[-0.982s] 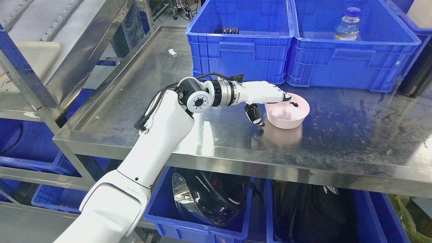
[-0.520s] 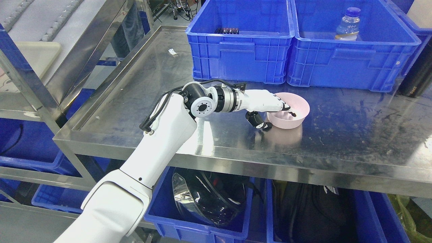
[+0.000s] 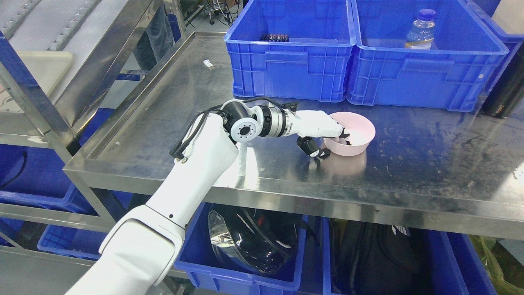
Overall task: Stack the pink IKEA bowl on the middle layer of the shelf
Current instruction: 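Hook the left hand fingers over the pink bowl rim and grip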
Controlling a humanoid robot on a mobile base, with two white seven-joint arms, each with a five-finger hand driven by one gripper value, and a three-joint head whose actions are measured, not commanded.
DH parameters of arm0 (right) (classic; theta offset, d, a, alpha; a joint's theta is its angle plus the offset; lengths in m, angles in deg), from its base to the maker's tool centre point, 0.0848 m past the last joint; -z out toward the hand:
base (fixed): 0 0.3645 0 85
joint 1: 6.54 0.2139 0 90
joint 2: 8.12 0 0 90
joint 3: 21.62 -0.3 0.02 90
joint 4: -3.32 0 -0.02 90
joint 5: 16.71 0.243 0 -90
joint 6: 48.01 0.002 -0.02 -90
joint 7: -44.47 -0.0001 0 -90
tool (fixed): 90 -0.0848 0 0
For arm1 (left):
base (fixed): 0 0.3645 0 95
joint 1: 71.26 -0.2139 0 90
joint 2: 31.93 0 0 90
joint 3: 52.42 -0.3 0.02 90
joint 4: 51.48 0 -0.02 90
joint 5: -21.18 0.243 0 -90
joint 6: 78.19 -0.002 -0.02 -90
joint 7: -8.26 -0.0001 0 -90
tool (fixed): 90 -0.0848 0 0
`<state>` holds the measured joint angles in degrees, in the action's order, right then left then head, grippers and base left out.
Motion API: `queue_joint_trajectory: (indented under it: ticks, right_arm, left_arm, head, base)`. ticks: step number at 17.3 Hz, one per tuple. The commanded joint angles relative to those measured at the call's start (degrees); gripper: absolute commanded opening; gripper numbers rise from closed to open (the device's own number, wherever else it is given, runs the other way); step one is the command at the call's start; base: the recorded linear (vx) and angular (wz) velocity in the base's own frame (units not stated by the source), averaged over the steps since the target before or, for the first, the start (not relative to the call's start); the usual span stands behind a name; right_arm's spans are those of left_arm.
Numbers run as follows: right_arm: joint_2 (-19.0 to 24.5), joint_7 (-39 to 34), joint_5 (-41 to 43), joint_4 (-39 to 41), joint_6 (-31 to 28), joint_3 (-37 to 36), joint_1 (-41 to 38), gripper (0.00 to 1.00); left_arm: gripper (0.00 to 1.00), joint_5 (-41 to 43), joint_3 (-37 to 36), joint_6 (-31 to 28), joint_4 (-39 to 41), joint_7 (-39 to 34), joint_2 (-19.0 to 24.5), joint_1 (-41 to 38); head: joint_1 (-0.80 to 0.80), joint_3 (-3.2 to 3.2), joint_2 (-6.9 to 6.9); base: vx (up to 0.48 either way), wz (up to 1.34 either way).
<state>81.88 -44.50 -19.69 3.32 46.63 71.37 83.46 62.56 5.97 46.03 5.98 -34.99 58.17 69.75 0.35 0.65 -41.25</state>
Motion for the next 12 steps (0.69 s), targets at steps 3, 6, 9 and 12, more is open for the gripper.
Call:
queue_joint_trajectory:
  ticks: [3, 6, 9, 12]
  right_arm:
    - [-1.0, 0.0, 0.0, 1.0, 0.0, 0.0, -0.3, 1.0]
    - [-1.0, 0.0, 0.0, 1.0, 0.0, 0.0, -0.3, 1.0]
    - [-1.0, 0.0, 0.0, 1.0, 0.0, 0.0, -0.3, 1.0]
    - [-1.0, 0.0, 0.0, 1.0, 0.0, 0.0, -0.3, 1.0]
  left_arm:
    - [0.0, -1.3, 13.7, 5.6, 1.2, 1.8, 0.9, -0.4]
    - [0.0, -2.9, 17.6, 6.1, 6.8, 1.8, 0.9, -1.0]
    - [0.01, -3.5, 19.9, 6.6, 12.0, 1.7, 0.9, -2.3]
    - [0.01, -4.8, 20.2, 7.5, 16.0, 1.7, 0.9, -5.2]
  head:
    - [0.0, 0.0, 0.0]
    - [0.0, 0.0, 0.0]
    - [0.0, 0.0, 0.0]
    - [0.0, 0.0, 0.0]
  base:
    - [0.0, 0.0]
    - [0.0, 0.0]
    - [0.0, 0.0]
    - [0.0, 0.0]
